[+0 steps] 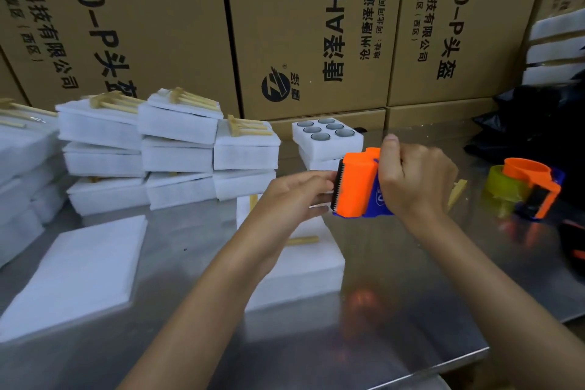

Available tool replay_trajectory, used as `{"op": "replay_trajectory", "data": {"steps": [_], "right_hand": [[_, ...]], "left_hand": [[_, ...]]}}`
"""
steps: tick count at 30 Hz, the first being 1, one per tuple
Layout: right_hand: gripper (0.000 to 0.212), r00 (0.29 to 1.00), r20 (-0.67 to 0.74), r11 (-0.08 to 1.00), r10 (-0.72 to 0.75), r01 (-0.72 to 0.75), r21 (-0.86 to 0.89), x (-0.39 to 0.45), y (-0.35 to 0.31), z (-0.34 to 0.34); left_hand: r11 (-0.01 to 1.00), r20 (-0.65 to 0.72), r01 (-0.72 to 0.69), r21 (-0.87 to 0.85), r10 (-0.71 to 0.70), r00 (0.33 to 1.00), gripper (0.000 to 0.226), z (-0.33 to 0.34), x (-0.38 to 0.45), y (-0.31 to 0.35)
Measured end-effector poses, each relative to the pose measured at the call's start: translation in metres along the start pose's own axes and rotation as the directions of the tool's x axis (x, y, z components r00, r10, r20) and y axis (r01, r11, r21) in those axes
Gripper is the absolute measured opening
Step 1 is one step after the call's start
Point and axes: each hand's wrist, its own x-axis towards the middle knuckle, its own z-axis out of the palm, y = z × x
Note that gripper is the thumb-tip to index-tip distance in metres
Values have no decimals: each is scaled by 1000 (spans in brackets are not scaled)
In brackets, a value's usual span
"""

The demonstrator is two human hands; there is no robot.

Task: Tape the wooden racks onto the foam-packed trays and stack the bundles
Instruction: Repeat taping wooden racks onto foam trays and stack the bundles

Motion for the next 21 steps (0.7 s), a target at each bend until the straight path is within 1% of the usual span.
{"op": "replay_trajectory", "data": {"steps": [2,5,9,11,13,16,19,21], "right_hand": [[54,1000,29,1000,12,-13,29,-2,-5,1],[56,998,54,999,17,-20,50,-4,-13,4],[56,996,84,998,31,-35,48,-2,-22,9],[55,994,112,999,19,-23,35,0,-25,12],[53,987,159,1000,5,-4,-7,3,-28,16],[52,971,239,995,-28,49,-83,11,-29,24],[54,945,322,992,-58,91,-89,24,-30,36],[52,932,348,985,-101,142,-94,32,-28,42]], "left_hand": [[1000,-43,-14,4,14,999,26,-3,-4,-4],[998,-96,-10,-65,3,995,22,-9,-6,-7],[982,-80,40,-186,-55,995,17,-21,0,-14],[976,-80,61,-208,-79,994,15,-25,6,-17],[980,-118,61,-187,-84,989,14,-27,11,-20],[988,-219,39,-149,-71,973,11,-30,21,-20],[996,-312,-21,-89,-8,950,11,-32,30,-13],[995,-352,-50,-86,16,936,11,-37,33,-6]]}}
